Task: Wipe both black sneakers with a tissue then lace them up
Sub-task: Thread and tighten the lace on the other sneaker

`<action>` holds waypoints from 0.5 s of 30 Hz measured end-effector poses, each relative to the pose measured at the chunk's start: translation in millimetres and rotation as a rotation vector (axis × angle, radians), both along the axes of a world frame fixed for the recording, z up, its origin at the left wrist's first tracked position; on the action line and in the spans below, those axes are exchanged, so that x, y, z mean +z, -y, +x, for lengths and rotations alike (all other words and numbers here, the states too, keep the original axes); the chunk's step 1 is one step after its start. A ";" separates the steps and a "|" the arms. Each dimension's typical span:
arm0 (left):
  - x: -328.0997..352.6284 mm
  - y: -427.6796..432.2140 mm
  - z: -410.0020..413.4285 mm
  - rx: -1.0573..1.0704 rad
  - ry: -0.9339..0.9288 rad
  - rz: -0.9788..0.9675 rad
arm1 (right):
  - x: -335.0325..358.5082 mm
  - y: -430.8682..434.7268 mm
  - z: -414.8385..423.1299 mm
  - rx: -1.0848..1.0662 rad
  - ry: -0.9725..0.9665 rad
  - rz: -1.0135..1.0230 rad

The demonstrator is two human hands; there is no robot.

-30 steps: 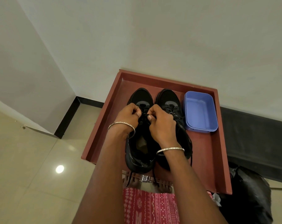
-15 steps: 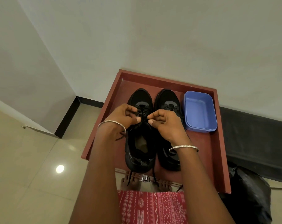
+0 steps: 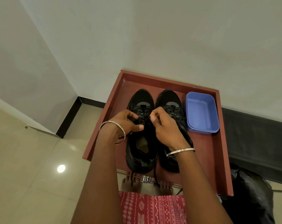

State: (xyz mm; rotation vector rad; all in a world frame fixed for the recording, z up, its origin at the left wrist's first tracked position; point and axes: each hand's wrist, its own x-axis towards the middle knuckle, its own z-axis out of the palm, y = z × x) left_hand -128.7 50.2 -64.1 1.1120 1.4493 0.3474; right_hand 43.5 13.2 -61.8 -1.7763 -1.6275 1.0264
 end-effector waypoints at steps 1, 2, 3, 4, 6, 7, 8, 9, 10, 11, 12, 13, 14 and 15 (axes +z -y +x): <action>-0.2 -0.5 -0.1 -0.008 -0.005 0.001 | 1.0 1.1 1.2 -0.022 -0.033 -0.013; -0.3 -0.9 -0.2 -0.018 -0.010 0.007 | 1.6 1.0 2.3 -0.046 -0.061 -0.026; 0.5 -0.7 -0.5 -0.026 -0.014 0.015 | 2.1 0.7 3.5 -0.068 -0.085 -0.041; 0.2 -0.6 -1.6 -0.034 -0.013 0.025 | 1.6 -0.2 5.0 -0.079 -0.100 -0.056; 0.8 0.1 -4.0 -0.050 -0.005 0.052 | 0.4 -1.0 7.3 -0.067 -0.095 -0.074; 1.5 0.8 -4.7 -0.044 -0.003 0.071 | 0.0 -1.1 7.1 -0.059 -0.079 -0.071; 2.7 1.4 -4.8 -0.024 -0.004 0.092 | -0.7 -1.4 6.1 -0.059 -0.054 -0.058; 3.4 1.7 -4.4 0.013 -0.013 0.113 | -1.2 -1.7 4.3 -0.069 -0.025 -0.038; 2.2 1.4 -4.8 0.052 -0.032 0.137 | -2.3 -2.5 2.3 -0.082 0.002 -0.013; 0.6 0.6 -4.8 0.080 -0.058 0.172 | -3.3 -3.3 0.4 -0.095 0.019 0.010; -1.9 -0.5 -4.9 0.086 -0.097 0.219 | -4.8 -4.2 -1.2 -0.104 0.027 0.030; -3.2 -1.3 -5.2 0.073 -0.134 0.256 | -6.3 -4.6 -2.8 -0.111 0.034 0.045; -3.6 -1.6 -6.0 0.048 -0.159 0.278 | -7.4 -4.6 -4.7 -0.115 0.052 0.057; -4.4 -1.6 -6.6 0.027 -0.173 0.282 | -7.8 -4.0 -6.3 -0.120 0.081 0.072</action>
